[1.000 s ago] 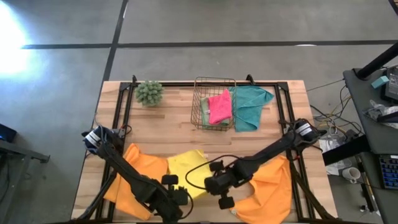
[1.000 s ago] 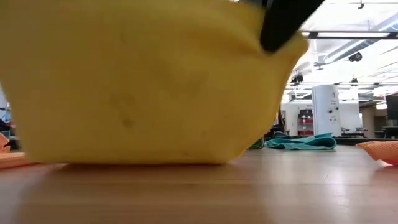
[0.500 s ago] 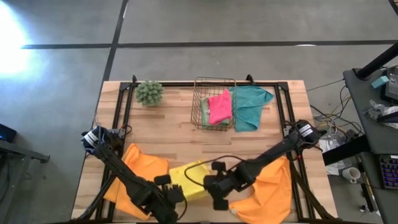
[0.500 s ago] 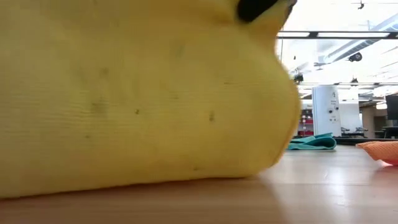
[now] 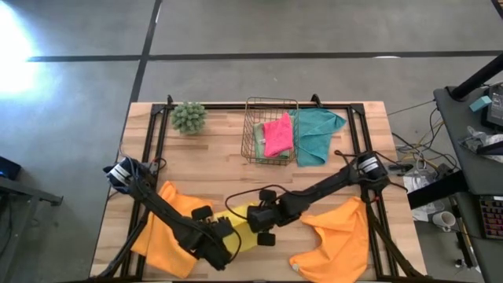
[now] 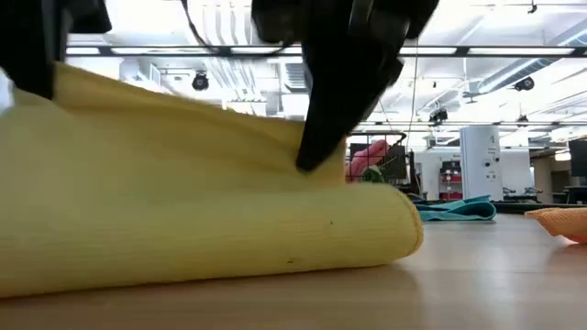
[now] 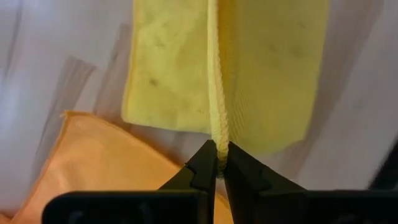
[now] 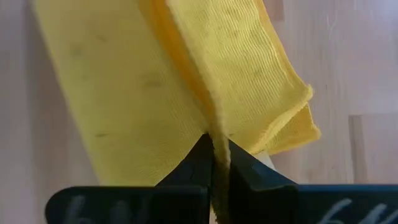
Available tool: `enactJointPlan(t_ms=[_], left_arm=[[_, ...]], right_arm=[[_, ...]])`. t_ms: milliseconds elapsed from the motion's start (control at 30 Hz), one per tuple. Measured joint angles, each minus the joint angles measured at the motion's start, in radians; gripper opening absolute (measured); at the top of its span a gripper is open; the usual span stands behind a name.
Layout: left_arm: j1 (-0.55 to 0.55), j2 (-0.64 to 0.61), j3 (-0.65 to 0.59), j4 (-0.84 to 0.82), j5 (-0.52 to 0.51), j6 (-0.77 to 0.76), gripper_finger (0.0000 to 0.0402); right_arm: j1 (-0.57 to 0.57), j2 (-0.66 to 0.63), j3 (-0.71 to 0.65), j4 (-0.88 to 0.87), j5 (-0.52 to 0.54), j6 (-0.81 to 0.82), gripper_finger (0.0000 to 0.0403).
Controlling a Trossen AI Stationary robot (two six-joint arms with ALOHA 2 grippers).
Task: Fold microfiber towels
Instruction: Fold the yellow towel
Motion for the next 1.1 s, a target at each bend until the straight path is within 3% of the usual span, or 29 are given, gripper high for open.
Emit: enactJointPlan(t_ms=[633,833,1100], left_arm=[[0.078,0.0,-0.108,-0.001,0.007,0.012,0.0018],[0.081,0.0,-0.111,-0.001,0.011,0.005,0.0067],[0.097,-0.02,-0.1,-0.052,0.112,0.045,0.0148]], right_arm=[[-0.063,0.033,0.0,-0.001,-0.014,-0.146,0.0013],[-0.067,0.03,0.0,-0.007,-0.018,-0.162,0.0059],[-0.067,-0.038,0.0,-0.078,-0.021,-0.205,0.0116]])
